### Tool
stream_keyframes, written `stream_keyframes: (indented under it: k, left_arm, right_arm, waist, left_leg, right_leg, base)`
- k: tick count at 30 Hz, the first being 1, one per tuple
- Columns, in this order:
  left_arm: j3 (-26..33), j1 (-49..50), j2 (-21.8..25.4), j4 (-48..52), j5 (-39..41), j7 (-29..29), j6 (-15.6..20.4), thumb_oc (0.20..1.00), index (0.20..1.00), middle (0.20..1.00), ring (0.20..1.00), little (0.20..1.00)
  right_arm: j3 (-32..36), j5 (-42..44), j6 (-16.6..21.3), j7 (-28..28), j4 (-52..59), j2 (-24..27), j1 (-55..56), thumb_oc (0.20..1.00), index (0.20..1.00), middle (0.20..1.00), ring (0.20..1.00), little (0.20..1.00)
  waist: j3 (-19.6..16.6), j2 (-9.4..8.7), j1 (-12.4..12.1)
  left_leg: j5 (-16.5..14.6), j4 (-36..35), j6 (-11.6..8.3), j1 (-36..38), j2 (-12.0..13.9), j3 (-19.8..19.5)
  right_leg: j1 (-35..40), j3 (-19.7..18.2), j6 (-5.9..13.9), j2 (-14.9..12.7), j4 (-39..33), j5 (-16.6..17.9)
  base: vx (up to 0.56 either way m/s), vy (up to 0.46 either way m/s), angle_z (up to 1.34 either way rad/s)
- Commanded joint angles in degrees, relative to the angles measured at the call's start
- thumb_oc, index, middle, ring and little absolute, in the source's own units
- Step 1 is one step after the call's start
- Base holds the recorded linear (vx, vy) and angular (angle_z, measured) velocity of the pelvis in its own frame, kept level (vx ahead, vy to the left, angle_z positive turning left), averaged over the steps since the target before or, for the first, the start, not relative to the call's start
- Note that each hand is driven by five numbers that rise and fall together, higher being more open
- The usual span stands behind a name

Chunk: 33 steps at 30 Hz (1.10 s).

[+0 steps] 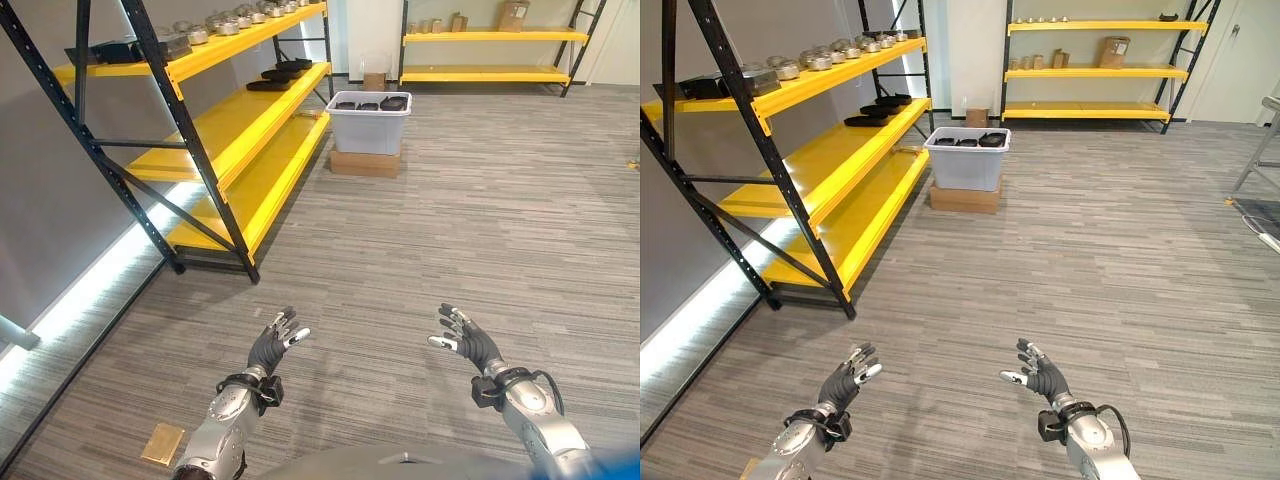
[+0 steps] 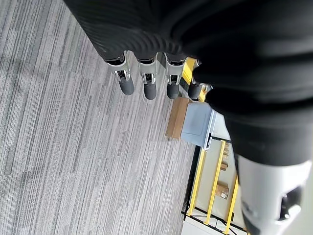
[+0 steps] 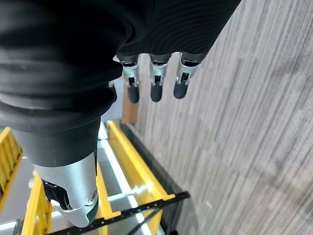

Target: Move parts from the plastic box to the shelf.

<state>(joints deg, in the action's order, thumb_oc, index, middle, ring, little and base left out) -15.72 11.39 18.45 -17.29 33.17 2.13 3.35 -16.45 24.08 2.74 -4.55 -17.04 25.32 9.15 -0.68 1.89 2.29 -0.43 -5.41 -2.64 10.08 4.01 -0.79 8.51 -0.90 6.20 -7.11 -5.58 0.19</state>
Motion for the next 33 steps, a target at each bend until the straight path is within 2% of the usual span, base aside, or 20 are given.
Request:
stream_keyframes:
  k: [1,22,28,29,33]
  left_arm:
    - [1.79,-1.79,1.98,0.02,0.47,0.20,3.32,1.000,1.000,1.000,1.000,1.000]
    - [1.74,-2.11,1.51,-0.99,1.34,0.17,3.00,1.000,1.000,1.000,1.000,1.000]
    - [1.36,-4.06,2.45,-0.19,0.55,-0.40,3.51,1.000,1.000,1.000,1.000,1.000]
    - [1.37,-4.16,2.62,-0.02,0.40,-0.37,3.55,1.000,1.000,1.000,1.000,1.000]
    - [1.33,-5.56,4.01,1.93,-0.35,-0.77,3.92,1.000,1.000,1.000,1.000,1.000]
  right_arm:
    - [0.19,1.49,2.96,-0.47,1.15,0.03,-1.84,1.000,1.000,1.000,1.000,1.000]
    - [-0.45,2.45,2.46,-1.16,0.93,-0.20,-1.67,1.000,1.000,1.000,1.000,1.000]
    - [-0.68,3.83,2.80,-0.22,-0.24,-0.62,-4.69,1.000,1.000,1.000,1.000,1.000]
    - [-0.70,3.85,2.79,-0.22,-0.27,-0.72,-5.08,1.000,1.000,1.000,1.000,1.000]
    - [-0.48,4.16,2.83,-0.08,-0.62,-1.69,-6.11,1.000,1.000,1.000,1.000,1.000]
  waist:
    - [-0.09,-2.02,-0.69]
    - [-0.27,-2.33,-0.41]
    - [0.90,-3.21,-1.17]
    - [1.00,-3.24,-1.34]
    - [3.09,-3.09,-1.57]
  left_leg:
    - [-4.13,2.20,0.00,-1.30,1.97,-1.82]
    - [-3.71,1.37,0.01,-1.38,2.01,-2.33]
    - [-5.22,5.32,0.67,-4.76,0.97,-2.60]
    - [-5.56,5.87,0.90,-5.19,0.69,-2.50]
    - [-7.99,10.03,3.28,-7.77,-2.33,-3.26]
  right_leg:
    - [-2.07,-0.09,1.73,-2.41,4.30,-2.92]
    - [-1.83,-0.49,1.75,-2.26,2.21,-2.09]
    - [-3.59,-1.08,2.19,-2.98,2.82,-1.55]
    - [-4.06,-1.26,2.37,-3.19,3.30,-1.47]
    - [-8.75,-2.06,4.37,-5.68,14.10,-1.59]
  base:
    - [0.00,0.000,0.00]
    - [0.00,0.000,0.00]
    - [-0.01,0.027,0.01]
    - [0.01,0.126,-0.05]
    - [0.02,0.190,-0.08]
